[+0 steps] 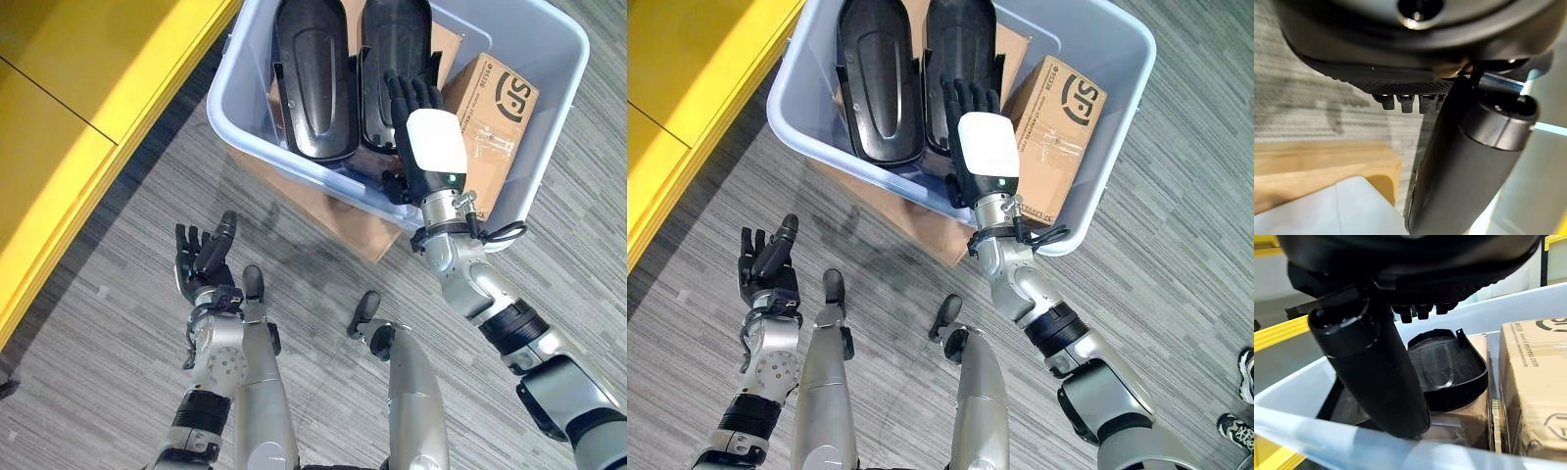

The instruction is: Move parts from the plastic box to the shelf.

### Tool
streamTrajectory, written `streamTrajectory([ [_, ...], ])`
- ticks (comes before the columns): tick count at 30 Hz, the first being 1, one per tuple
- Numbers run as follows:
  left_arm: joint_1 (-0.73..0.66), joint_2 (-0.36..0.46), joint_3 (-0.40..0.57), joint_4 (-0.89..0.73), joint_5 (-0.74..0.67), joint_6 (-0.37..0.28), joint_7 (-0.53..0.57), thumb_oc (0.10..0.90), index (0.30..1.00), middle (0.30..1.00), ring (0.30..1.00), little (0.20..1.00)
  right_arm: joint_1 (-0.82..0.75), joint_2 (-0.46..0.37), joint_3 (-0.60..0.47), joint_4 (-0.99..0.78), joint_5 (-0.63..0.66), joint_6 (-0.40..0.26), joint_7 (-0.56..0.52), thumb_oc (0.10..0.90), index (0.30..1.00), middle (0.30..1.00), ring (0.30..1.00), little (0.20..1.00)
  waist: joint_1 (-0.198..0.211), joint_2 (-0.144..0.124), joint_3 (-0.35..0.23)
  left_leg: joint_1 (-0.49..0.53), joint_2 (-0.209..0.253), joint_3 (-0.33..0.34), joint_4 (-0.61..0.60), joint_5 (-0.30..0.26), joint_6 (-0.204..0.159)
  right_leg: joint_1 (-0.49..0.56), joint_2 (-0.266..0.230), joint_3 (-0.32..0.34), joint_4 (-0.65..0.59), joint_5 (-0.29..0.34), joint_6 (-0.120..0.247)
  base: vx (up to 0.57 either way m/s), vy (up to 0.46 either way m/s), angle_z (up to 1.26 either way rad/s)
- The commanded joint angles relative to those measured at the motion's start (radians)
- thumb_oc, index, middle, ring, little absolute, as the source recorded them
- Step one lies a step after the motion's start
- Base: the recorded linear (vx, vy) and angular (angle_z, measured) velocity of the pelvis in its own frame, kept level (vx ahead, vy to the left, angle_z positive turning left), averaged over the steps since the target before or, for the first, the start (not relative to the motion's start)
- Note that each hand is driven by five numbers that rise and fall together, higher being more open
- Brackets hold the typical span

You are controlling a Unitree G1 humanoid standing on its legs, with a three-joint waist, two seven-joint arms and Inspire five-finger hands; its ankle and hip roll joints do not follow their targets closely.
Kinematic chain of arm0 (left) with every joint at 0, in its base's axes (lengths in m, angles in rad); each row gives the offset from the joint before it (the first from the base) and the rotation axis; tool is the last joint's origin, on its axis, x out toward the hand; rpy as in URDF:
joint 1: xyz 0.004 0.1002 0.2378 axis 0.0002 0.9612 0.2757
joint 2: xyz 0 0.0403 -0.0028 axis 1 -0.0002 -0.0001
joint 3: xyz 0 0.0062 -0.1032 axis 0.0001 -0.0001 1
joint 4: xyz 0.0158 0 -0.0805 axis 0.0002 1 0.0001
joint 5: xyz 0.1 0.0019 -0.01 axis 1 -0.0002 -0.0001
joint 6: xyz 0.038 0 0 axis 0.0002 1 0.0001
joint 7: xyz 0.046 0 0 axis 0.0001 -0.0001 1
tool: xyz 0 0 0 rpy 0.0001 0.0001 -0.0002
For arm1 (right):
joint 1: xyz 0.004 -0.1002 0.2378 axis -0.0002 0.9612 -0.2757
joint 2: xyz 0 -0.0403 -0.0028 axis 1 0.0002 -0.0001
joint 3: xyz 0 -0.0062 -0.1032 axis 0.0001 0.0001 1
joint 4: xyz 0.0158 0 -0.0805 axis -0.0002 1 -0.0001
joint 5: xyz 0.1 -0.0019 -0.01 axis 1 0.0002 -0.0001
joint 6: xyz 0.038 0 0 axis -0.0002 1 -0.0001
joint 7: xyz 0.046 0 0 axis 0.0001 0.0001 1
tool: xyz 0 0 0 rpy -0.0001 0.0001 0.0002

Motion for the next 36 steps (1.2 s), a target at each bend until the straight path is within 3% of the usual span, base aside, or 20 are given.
streamTrajectory([
  [1, -0.061, 0.010, -0.023, -0.089, 0.001, -0.043, -0.096, 0.900, 1.000, 1.000, 1.000, 1.000, -0.108, -0.038, 0.023, 0.016, -0.020, -0.022, -0.086, 0.900, 1.000, 1.000, 1.000, 1.000, 0.005, 0.076, -0.012, -0.008, -0.009, 0.032, 0.073, -0.131, 0.044, 0.053, -0.020, 0.018, -0.038, -0.011, 0.108, 0.00, 0.000, 0.00],
  [14, -0.072, 0.013, -0.061, -0.090, -0.039, -0.030, -0.139, 0.900, 1.000, 1.000, 1.000, 1.000, -0.195, -0.064, 0.032, 0.062, -0.012, 0.009, -0.092, 0.900, 1.000, 1.000, 1.000, 1.000, 0.011, 0.085, -0.012, -0.024, -0.007, 0.028, 0.083, -0.133, 0.043, 0.035, -0.029, 0.015, -0.019, -0.015, 0.109, 0.00, 0.002, 0.00],
  [24, -0.074, 0.022, -0.070, -0.073, -0.056, -0.018, -0.144, 0.900, 1.000, 1.000, 1.000, 1.000, -0.251, -0.072, 0.060, 0.149, 0.020, 0.057, -0.028, 0.900, 1.000, 1.000, 1.000, 1.000, 0.023, 0.085, -0.012, -0.035, -0.010, 0.018, 0.088, -0.132, 0.042, 0.028, -0.030, 0.004, -0.013, -0.015, 0.108, 0.00, 0.000, 0.00],
  [31, -0.073, 0.021, -0.070, -0.037, -0.097, 0.031, -0.153, 0.900, 1.000, 1.000, 1.000, 1.000, -0.307, -0.067, 0.101, 0.276, 0.081, 0.081, -0.066, 0.900, 1.000, 1.000, 1.000, 1.000, 0.038, 0.093, -0.012, -0.067, -0.010, 0.011, 0.101, -0.133, 0.042, 0.004, -0.035, -0.009, -0.006, -0.015, 0.103, 0.00, -0.015, 0.00],
  [34, -0.054, 0.019, -0.065, -0.025, -0.106, 0.006, -0.134, 0.900, 1.000, 1.000, 1.000, 1.000, -0.329, -0.069, 0.114, 0.311, 0.105, 0.067, -0.062, 0.900, 1.000, 1.000, 1.000, 1.000, 0.045, 0.098, -0.012, -0.086, -0.014, 0.001, 0.107, -0.133, 0.040, -0.011, -0.034, -0.013, 0.001, -0.015, 0.101, 0.00, 0.000, 0.00],
  [36, -0.062, 0.019, -0.065, -0.020, -0.129, -0.022, -0.200, 0.900, 1.000, 1.000, 1.000, 1.000, -0.344, -0.058, 0.122, 0.322, 0.093, 0.065, -0.041, 0.900, 1.000, 1.000, 1.000, 1.000, 0.045, 0.101, -0.012, -0.097, -0.014, 0.001, 0.110, -0.133, 0.041, -0.026, -0.035, -0.015, 0.009, -0.017, 0.100, 0.00, 0.000, 0.00],
])
